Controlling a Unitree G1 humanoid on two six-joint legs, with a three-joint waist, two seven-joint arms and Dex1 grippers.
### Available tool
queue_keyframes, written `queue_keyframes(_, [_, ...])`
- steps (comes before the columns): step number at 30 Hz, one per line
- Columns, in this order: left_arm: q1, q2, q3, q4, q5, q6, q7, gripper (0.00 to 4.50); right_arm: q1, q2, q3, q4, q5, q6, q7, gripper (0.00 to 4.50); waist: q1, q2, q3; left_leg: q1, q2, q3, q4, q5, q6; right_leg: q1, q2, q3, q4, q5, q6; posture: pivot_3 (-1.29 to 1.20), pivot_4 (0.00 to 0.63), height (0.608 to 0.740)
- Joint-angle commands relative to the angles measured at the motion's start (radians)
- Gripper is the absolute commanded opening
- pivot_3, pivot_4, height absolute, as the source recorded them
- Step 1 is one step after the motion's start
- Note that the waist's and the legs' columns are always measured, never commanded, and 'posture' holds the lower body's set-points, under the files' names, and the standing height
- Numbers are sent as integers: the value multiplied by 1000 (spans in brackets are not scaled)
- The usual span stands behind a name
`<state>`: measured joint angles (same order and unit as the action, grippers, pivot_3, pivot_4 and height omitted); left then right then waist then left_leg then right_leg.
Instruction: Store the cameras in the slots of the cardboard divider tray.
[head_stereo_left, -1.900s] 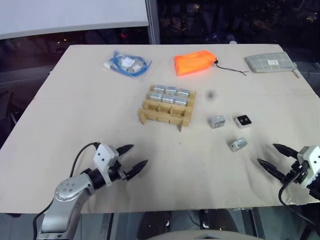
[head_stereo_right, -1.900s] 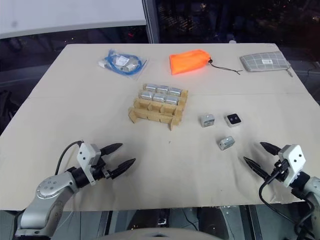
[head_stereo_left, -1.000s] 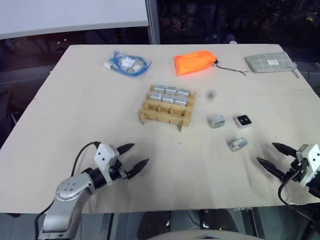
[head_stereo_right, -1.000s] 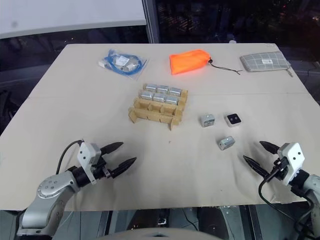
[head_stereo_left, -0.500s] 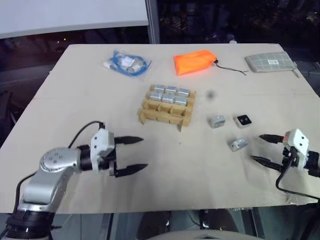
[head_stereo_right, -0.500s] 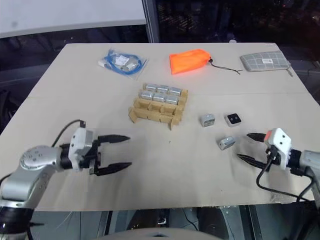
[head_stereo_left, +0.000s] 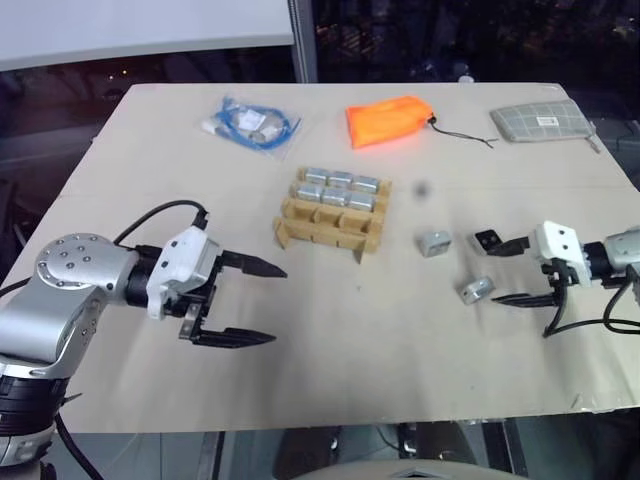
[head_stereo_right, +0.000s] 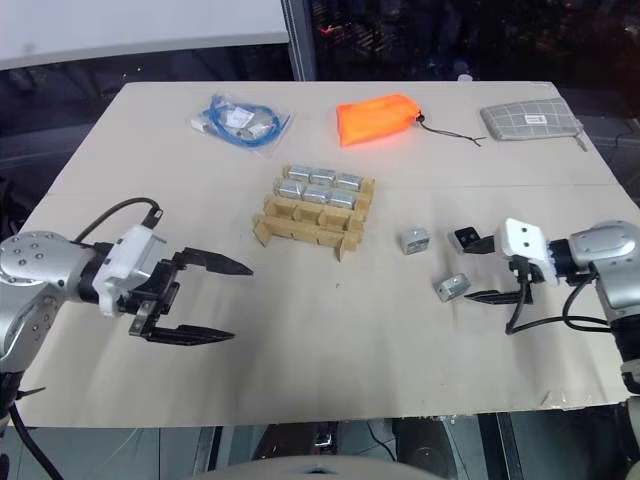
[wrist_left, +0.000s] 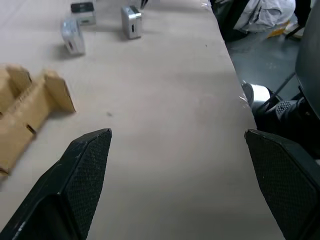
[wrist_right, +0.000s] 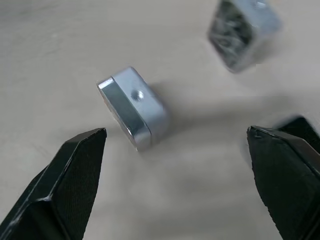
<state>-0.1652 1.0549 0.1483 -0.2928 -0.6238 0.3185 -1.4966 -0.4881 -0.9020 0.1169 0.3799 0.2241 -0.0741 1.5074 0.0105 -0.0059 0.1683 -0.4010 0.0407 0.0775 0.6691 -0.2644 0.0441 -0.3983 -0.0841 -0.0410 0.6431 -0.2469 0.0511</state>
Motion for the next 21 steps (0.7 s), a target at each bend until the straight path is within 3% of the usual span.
queue_keyframes(1, [26,8,21,-49,-11,11,11,4406,-51,8,24,32,-17,-49,75,4500,-1,0,1,0,0,0,0,0,0,0,0,0,0,0,0,0,150,740])
queue_keyframes(7, [61,5,40,-84,-18,27,37,4406,-108,11,68,97,-24,-91,107,4500,-2,0,1,0,0,0,0,0,0,-1,0,0,0,0,0,0,150,740])
queue_keyframes(11, [84,7,60,-95,-26,33,46,4500,-122,14,84,106,-2,-93,107,3288,-1,0,1,0,0,1,0,0,0,-1,0,0,0,0,0,0,150,740])
queue_keyframes(18, [100,9,73,-94,-22,39,46,4500,-113,3,119,93,28,-91,107,32,-2,0,1,0,0,1,0,0,0,-1,0,0,1,0,0,0,150,740])
queue_keyframes(21, [97,9,70,-86,-19,37,44,4500,-112,-3,126,87,43,-84,107,32,-2,0,1,0,0,1,0,0,0,-1,0,0,1,0,0,0,150,740])
